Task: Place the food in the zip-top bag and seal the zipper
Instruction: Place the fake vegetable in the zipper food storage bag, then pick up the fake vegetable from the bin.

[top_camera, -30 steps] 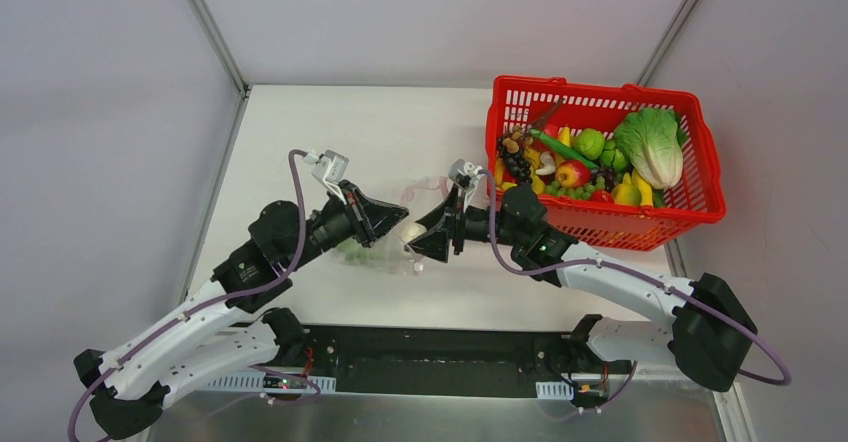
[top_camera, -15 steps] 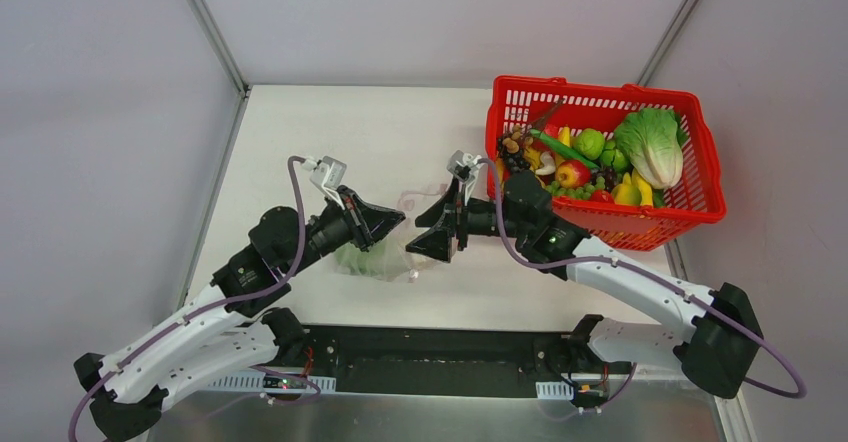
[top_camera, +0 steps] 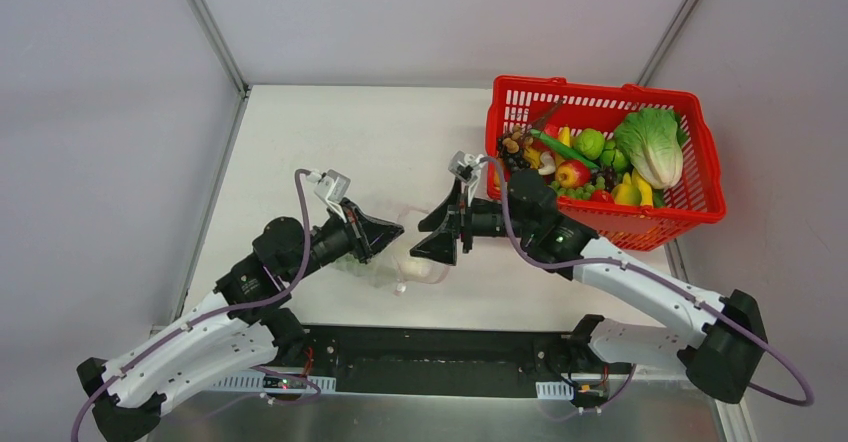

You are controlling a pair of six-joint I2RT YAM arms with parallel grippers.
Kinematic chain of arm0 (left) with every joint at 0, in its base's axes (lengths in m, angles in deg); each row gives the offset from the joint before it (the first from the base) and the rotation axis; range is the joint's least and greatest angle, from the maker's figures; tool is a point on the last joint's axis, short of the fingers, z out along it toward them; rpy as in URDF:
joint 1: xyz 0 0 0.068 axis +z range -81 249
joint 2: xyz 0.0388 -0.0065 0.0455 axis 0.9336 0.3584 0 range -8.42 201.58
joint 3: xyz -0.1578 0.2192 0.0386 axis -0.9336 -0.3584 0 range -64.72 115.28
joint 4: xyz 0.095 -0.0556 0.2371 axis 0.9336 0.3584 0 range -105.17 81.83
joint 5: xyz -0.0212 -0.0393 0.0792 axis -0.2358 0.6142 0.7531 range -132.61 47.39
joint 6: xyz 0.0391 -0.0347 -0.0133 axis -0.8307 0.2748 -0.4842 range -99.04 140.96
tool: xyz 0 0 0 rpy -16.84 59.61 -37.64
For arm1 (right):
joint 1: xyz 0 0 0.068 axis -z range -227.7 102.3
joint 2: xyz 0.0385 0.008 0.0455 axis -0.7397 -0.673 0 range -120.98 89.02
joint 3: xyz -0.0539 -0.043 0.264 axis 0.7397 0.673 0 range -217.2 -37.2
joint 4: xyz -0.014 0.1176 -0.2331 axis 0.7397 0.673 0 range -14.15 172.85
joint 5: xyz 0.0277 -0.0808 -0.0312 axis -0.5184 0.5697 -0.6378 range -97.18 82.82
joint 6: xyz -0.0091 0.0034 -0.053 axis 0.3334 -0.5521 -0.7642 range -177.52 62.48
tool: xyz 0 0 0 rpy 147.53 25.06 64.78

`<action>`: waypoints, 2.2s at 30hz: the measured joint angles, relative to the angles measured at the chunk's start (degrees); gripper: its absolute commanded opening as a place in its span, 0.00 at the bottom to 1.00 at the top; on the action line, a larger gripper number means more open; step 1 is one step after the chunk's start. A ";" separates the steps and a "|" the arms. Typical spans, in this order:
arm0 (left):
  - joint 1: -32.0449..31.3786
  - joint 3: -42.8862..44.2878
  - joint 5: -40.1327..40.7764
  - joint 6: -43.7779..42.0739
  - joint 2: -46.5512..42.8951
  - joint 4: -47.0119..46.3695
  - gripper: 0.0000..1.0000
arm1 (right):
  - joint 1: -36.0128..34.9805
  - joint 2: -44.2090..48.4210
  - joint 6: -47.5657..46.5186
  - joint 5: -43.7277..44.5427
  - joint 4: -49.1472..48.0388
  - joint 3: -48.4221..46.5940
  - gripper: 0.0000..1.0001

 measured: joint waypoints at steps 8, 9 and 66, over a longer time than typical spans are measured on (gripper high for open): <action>0.00 -1.53 0.11 -0.61 -1.20 1.31 0.00 | 0.00 10.49 -0.11 3.34 2.78 -1.55 0.78; 0.00 -1.53 0.11 -0.63 -0.96 1.31 0.00 | 0.00 11.54 -0.26 4.37 3.52 -1.95 0.78; 0.00 -1.99 0.13 -2.43 -0.04 5.20 0.00 | 47.84 -20.09 2.99 25.86 23.65 -19.89 0.84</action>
